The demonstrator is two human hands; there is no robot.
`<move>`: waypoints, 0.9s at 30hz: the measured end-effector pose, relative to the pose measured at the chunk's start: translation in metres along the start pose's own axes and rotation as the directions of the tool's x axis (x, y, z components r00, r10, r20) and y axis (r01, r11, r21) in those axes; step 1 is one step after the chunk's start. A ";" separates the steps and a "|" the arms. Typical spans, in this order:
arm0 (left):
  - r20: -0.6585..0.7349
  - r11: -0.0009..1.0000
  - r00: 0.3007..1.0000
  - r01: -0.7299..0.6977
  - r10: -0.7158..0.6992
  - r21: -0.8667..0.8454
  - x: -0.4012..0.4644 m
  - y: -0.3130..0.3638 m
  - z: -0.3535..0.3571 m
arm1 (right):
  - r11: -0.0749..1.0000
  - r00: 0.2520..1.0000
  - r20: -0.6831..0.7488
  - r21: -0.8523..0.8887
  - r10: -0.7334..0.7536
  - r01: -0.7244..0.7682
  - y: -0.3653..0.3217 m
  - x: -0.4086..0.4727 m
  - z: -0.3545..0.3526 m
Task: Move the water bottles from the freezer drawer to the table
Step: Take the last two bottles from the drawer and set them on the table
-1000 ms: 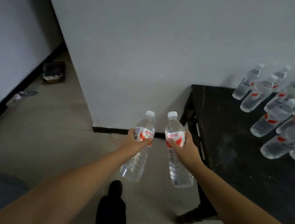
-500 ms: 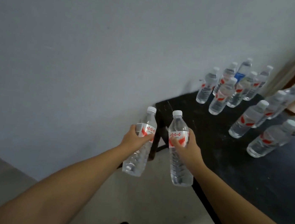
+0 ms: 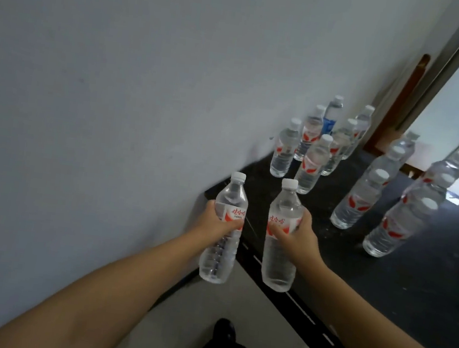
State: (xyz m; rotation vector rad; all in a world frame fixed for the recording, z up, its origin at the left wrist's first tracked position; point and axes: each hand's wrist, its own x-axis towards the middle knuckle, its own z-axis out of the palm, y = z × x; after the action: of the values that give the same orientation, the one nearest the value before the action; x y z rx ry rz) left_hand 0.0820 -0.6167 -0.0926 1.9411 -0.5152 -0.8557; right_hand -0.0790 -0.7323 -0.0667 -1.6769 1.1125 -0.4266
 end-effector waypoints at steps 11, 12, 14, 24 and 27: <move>0.002 0.995 0.995 -0.099 0.099 -0.031 0.144 0.080 0.026 | 0.999 0.998 -0.063 0.050 -0.004 0.007 -0.025 0.125 -0.010; 0.002 0.994 0.995 -0.101 0.101 -0.036 0.153 0.082 0.030 | 0.998 0.998 -0.068 0.055 -0.005 0.009 -0.023 0.132 -0.011; -0.009 0.993 0.994 -0.109 0.108 -0.043 0.169 0.083 0.039 | 0.998 0.997 -0.077 0.060 -0.002 0.007 -0.017 0.141 -0.011; -0.028 0.993 0.994 -0.104 0.103 -0.049 0.199 0.071 0.068 | 0.998 0.996 -0.086 0.068 0.017 -0.011 0.014 0.154 -0.011; -0.001 0.993 0.995 -0.096 0.096 -0.072 0.200 0.073 0.068 | 0.998 0.997 -0.080 0.064 0.018 -0.013 0.015 0.157 -0.013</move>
State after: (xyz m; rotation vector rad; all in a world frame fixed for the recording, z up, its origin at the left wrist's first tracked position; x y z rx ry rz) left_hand 0.1646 -0.8219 -0.1227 1.8350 -0.5666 -0.8048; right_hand -0.0154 -0.8704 -0.1115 -1.6066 1.1577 -0.5183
